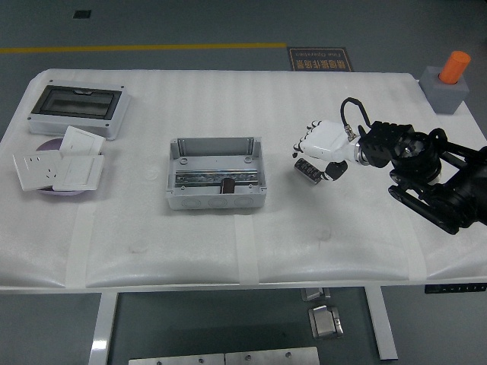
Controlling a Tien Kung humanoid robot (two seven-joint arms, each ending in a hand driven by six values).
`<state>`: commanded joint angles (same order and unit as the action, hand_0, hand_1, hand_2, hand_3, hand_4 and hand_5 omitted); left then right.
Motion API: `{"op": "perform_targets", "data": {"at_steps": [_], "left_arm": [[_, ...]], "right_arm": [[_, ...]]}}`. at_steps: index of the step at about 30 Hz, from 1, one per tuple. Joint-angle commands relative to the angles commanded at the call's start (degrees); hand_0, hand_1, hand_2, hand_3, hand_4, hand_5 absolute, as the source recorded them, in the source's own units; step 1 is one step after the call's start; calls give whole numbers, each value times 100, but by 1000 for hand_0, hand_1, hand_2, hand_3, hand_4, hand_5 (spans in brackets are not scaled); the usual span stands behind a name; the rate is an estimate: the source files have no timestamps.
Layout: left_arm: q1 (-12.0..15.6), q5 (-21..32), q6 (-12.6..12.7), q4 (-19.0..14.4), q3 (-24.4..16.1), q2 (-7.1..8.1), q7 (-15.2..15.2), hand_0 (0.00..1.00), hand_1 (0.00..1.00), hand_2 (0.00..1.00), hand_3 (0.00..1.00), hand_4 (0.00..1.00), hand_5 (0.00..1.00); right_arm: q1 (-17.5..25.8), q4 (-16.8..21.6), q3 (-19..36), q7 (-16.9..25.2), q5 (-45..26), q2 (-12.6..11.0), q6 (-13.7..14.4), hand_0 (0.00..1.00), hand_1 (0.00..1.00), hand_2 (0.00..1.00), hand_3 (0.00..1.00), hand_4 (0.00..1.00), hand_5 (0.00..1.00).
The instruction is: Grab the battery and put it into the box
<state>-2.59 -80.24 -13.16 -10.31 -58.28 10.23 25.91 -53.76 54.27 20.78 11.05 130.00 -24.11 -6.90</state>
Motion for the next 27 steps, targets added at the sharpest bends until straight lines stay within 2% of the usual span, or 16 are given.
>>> {"op": "perform_targets", "data": {"at_steps": [1, 2, 7, 8, 27], "left_arm": [[-4, 8, 1, 0, 10, 0, -4, 653, 679, 510, 600, 439, 497], [-6, 12, 1, 0, 16, 0, -6, 653, 679, 508, 599, 439, 501], [-8, -4, -2, 0, 13, 1, -7, 653, 679, 508, 599, 439, 501], [-10, -10, -2, 0, 10, 2, -7, 653, 677, 508, 599, 439, 507], [-67, -22, -25, 0, 55, 16, -45, 653, 677, 508, 596, 436, 512]], "right_arm": [[8, -8, 6, -1, 0, 5, -7, 951, 774, 806, 886, 713, 112], [15, -15, 10, -1, 0, 8, -11, 970, 799, 861, 982, 740, 98], [53, -80, 42, 5, 0, 21, -28, 970, 799, 861, 982, 740, 98], [58, -96, 50, 8, 0, 25, -32, 985, 828, 926, 998, 779, 80], [214, -330, 101, -49, 0, 186, -8, 984, 829, 924, 998, 765, 83]]}}
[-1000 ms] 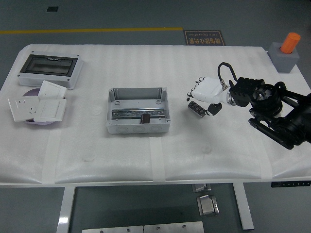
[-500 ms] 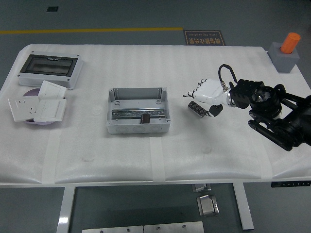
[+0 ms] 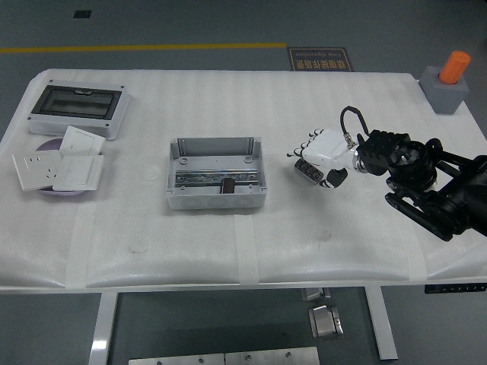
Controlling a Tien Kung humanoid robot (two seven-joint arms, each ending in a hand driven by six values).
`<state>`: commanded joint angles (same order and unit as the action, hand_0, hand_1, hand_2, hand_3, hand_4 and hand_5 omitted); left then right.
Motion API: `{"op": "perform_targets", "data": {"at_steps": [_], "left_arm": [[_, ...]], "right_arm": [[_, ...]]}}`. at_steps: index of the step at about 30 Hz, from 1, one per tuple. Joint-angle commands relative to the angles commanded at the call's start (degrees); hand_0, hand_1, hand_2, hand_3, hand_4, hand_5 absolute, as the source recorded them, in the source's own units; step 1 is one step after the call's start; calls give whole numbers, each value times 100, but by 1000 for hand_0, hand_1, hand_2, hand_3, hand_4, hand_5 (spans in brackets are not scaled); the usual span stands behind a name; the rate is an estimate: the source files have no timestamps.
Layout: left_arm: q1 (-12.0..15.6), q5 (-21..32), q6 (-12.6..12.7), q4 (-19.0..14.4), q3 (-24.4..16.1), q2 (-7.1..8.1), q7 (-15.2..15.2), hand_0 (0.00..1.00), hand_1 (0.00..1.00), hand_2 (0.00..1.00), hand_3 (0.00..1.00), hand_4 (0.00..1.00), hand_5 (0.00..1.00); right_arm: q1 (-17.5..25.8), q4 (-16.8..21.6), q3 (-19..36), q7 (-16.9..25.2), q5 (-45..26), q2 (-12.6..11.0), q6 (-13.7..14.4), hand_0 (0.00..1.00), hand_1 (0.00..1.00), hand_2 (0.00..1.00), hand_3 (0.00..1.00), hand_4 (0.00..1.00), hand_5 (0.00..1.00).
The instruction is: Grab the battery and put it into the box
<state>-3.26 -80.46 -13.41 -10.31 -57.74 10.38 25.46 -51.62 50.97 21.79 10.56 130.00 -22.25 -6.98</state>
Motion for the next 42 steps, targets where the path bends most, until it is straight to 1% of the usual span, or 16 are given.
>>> {"op": "perform_targets", "data": {"at_steps": [4, 5, 10, 11, 16, 17, 22, 23, 28, 29, 34, 35, 39, 42], "left_arm": [[-3, -28, -12, 0, -8, 6, 5, 653, 677, 508, 596, 436, 512], [-2, -33, -18, 0, -5, 6, 9, 652, 676, 508, 596, 436, 514], [13, -64, -34, 0, -17, 5, 22, 652, 676, 508, 596, 436, 514], [15, -69, -34, 0, -19, 4, 23, 652, 676, 508, 597, 437, 514], [20, -52, -25, 0, 0, -4, 8, 652, 676, 508, 597, 437, 514], [19, -48, -21, 0, 3, -6, 2, 652, 676, 508, 597, 436, 515], [21, -20, 4, 0, 19, -14, -18, 652, 676, 508, 597, 436, 515], [23, -15, 9, 0, 23, -16, -22, 652, 676, 508, 597, 436, 516], [21, 11, 26, 0, 47, -26, -37, 652, 676, 508, 597, 436, 516], [19, 20, 28, 0, 58, -28, -42, 653, 676, 508, 597, 437, 514], [10, 45, 31, 0, 96, -37, -55, 653, 676, 508, 597, 437, 514], [12, 44, 34, 0, 92, -39, -55, 652, 676, 509, 599, 440, 518], [25, 43, 46, 0, 70, -46, -52, 652, 676, 509, 599, 440, 518], [42, 54, 57, 0, 55, -58, -46, 652, 676, 508, 599, 441, 521]], "right_arm": [[49, -92, 41, 19, 0, 34, 11, 984, 829, 924, 998, 765, 83], [66, -122, 53, 22, 0, 45, 19, 994, 829, 922, 998, 792, 81], [138, -237, 111, 51, 0, 81, 43, 994, 829, 922, 998, 792, 81], [147, -251, 119, 55, 0, 84, 48, 991, 823, 901, 949, 792, 90], [188, -317, 151, 63, 0, 94, 141, 991, 823, 901, 949, 792, 90], [192, -324, 153, 60, 0, 96, 168, 985, 811, 866, 881, 715, 76], [192, -322, 131, 12, 0, 95, 327, 985, 811, 866, 881, 715, 76], [189, -318, 120, -4, 0, 93, 386, 949, 782, 817, 721, 494, 43], [181, -328, 60, -69, 0, 91, 583, 949, 782, 817, 721, 494, 43], [181, -334, 47, -81, 0, 95, 613, 892, 733, 700, 629, 322, 50], [185, -350, 21, -102, 0, 128, 680, 892, 733, 700, 629, 322, 50], [184, -351, 11, -112, 0, 139, 689, 838, 684, 647, 562, 227, 72], [173, -319, -57, -183, 0, 141, 751, 838, 684, 647, 562, 227, 72], [156, -187, -294, -412, -82, 36, 990, 831, 681, 643, 553, 237, 70]]}}
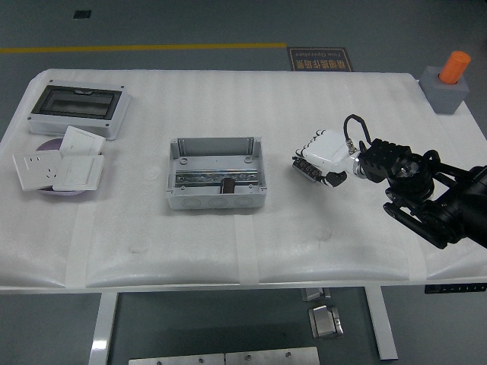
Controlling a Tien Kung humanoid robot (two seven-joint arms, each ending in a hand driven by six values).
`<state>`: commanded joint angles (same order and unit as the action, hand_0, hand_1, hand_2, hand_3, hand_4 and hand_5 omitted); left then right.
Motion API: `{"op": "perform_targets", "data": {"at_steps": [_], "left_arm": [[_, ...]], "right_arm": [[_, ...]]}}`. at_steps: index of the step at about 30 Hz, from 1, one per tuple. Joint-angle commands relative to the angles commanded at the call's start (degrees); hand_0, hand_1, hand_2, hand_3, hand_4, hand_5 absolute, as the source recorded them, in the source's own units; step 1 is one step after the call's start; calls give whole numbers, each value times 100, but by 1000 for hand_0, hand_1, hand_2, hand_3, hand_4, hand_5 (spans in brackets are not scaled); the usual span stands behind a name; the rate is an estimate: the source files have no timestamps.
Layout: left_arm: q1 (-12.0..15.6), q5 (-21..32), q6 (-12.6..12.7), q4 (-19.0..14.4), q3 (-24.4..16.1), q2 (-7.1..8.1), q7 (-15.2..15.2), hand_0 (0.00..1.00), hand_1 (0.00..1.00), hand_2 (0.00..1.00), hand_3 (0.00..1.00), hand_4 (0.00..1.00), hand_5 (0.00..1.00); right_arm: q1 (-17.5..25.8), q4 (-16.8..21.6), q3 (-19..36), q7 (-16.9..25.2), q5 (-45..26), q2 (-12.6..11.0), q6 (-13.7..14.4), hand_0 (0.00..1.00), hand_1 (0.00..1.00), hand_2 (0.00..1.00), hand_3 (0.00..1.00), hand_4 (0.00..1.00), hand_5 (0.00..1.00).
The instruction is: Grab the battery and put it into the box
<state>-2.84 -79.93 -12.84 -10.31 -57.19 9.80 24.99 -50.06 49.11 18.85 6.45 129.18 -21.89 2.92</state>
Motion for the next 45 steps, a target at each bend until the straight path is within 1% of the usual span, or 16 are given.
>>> {"op": "perform_targets", "data": {"at_steps": [4, 5, 9, 10, 11, 13, 16, 21, 25, 27, 30, 34, 35, 40, 41, 45], "left_arm": [[36, -3, 2, 0, -25, -28, 25, 652, 676, 508, 599, 441, 521], [43, -4, 2, 0, -29, -34, 30, 653, 676, 508, 601, 442, 525], [75, -4, 1, 0, -51, -55, 55, 653, 676, 508, 601, 442, 525], [83, -8, 1, 0, -61, -58, 61, 653, 676, 508, 601, 442, 525], [92, -17, 1, 0, -76, -59, 69, 653, 676, 508, 601, 444, 535], [108, -55, -3, 0, -117, -61, 88, 653, 676, 508, 601, 444, 535], [131, -71, -6, 0, -146, -66, 110, 653, 676, 508, 601, 444, 535], [157, -54, -12, 0, -156, -76, 137, 653, 677, 509, 602, 445, 538], [155, -39, -14, 0, -160, -60, 146, 653, 677, 510, 602, 446, 539], [156, -49, -5, 0, -179, -53, 152, 653, 677, 510, 602, 446, 539], [162, -58, -3, 0, -207, -49, 174, 654, 677, 512, 604, 446, 539], [173, -81, -33, 0, -245, -55, 219, 654, 677, 512, 604, 446, 539], [173, -98, -53, 0, -261, -58, 235, 654, 677, 511, 604, 444, 540], [156, -112, -182, 0, -237, -78, 300, 654, 677, 511, 604, 444, 540], [152, -98, -196, 0, -219, -81, 305, 654, 677, 511, 601, 443, 543], [156, -87, -208, 0, -190, -85, 313, 654, 677, 511, 601, 443, 543]], "right_arm": [[-22, 373, -538, -517, -470, -258, 570, 831, 681, 643, 553, 237, 70], [-22, 455, -650, -622, -564, -304, 696, 826, 675, 640, 543, 208, 72], [19, 904, -1160, -1181, -982, -505, 1381, 826, 675, 640, 543, 208, 72], [44, 1028, -1171, -1311, -1029, -541, 1531, 826, 675, 640, 543, 208, 72], [82, 1164, -1070, -1438, -1058, -565, 1680, 823, 674, 633, 521, 206, 71], [167, 1420, -840, -1640, -1075, -566, 1923, 823, 674, 633, 521, 206, 71], [330, 1845, -435, -1807, -1087, -462, 2190, 823, 674, 633, 521, 206, 71], [507, 2450, 87, -1850, -1279, -136, 2383, 819, 673, 632, 509, 207, 72], [586, 2613, 106, -1806, -1547, 141, 2481, 817, 673, 632, 511, 204, 71], [617, 2593, 99, -1757, -1729, 272, 2383, 817, 673, 632, 511, 204, 71], [601, 2441, 82, -1781, -1734, 426, 2122, 815, 671, 630, 507, 206, 72], [578, 2207, 80, -1775, -1787, 561, 1965, 815, 671, 630, 507, 206, 72], [579, 2163, 86, -1772, -1789, 584, 1945, 863, 722, 713, 701, 540, 175], [584, 2057, 103, -1796, -1701, 611, 1856, 863, 722, 713, 701, 540, 175], [585, 2048, 105, -1814, -1668, 603, 1834, 998, 944, 990, 998, 961, 446], [588, 2032, 116, -1855, -1599, 566, 1783, 998, 944, 990, 998, 961, 446]]}}
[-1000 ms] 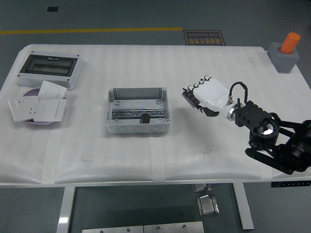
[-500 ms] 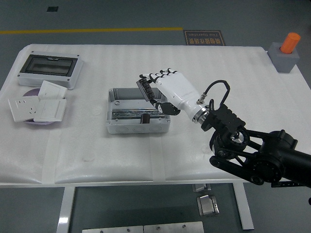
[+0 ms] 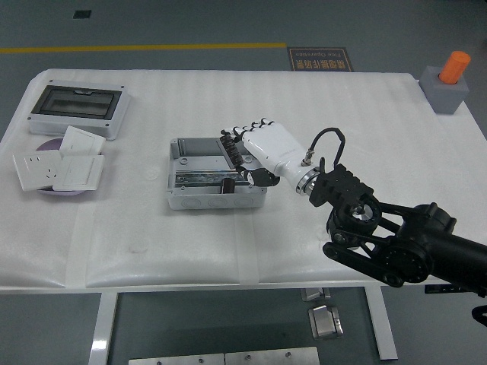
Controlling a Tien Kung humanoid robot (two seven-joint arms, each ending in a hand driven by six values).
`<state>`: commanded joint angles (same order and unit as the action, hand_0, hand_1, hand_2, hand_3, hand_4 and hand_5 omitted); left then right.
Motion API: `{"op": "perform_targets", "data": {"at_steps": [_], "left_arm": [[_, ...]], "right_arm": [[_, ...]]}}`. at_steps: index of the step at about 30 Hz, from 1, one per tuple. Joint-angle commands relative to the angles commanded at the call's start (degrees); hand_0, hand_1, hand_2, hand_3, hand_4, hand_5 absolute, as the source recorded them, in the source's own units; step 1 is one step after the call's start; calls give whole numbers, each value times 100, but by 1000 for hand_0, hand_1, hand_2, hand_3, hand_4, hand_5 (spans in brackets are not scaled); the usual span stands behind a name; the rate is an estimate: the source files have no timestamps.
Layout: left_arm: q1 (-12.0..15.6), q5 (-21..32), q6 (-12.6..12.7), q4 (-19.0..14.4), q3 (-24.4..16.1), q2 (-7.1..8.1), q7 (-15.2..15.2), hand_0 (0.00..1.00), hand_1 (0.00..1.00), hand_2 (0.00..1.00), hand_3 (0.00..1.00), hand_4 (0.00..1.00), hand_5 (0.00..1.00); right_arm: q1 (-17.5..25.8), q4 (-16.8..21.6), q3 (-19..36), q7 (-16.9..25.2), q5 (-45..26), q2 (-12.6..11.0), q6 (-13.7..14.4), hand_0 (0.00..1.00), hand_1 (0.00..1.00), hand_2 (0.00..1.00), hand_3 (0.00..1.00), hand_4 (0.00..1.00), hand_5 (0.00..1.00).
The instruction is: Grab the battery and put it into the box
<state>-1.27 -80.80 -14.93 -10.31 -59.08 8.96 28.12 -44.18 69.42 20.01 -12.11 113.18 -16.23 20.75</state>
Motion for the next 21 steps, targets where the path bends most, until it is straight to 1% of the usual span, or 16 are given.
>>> {"op": "perform_targets", "data": {"at_steps": [1, 2, 7, 8, 11, 13, 14, 17, 19, 20, 21], "left_arm": [[4, -5, 1, 0, 0, 2, 3, 654, 677, 511, 601, 443, 543], [9, -14, 2, 0, -5, 6, 7, 654, 677, 512, 601, 443, 543], [22, -27, 7, 0, -13, 16, 14, 654, 677, 512, 601, 443, 543], [21, -22, 8, 0, -7, 16, 12, 654, 678, 514, 598, 441, 540], [16, 6, 13, 0, 16, 16, 6, 654, 678, 514, 598, 441, 540], [17, 47, 18, 0, 50, 14, -3, 654, 678, 514, 598, 441, 540], [18, 56, 19, 0, 57, 15, -6, 654, 678, 513, 595, 435, 534], [29, 75, 21, 0, 68, 20, -9, 654, 678, 513, 595, 435, 534], [44, 92, 17, 0, 71, 23, 0, 654, 678, 513, 595, 435, 534], [50, 96, 11, 0, 63, 25, 10, 654, 677, 512, 595, 428, 527], [55, 93, 5, 0, 48, 27, 21, 654, 677, 512, 595, 428, 527]], "right_arm": [[1, 0, 3, -6, 13, -8, -5, 998, 944, 990, 998, 961, 446], [2, 3, 6, -14, 22, -13, -6, 998, 977, 998, 998, 998, 498], [22, 24, 28, -26, 15, -34, 11, 998, 977, 998, 998, 998, 498], [40, 41, 50, -10, -36, -45, 42, 998, 997, 998, 998, 998, 521], [124, 126, 198, 83, -265, -101, 175, 998, 997, 998, 998, 998, 521], [237, 260, 430, 204, -517, -206, 296, 998, 997, 998, 998, 998, 521], [296, 328, 535, 258, -620, -270, 340, 998, 992, 998, 998, 998, 545], [489, 527, 909, 379, -902, -509, 458, 998, 992, 998, 998, 998, 545], [645, 618, 1223, 460, -1080, -731, 527, 998, 992, 998, 998, 998, 545], [702, 630, 1353, 491, -1146, -810, 545, 998, 917, 950, 998, 998, 549], [752, 630, 1482, 522, -1214, -876, 558, 998, 917, 950, 998, 998, 549]]}}
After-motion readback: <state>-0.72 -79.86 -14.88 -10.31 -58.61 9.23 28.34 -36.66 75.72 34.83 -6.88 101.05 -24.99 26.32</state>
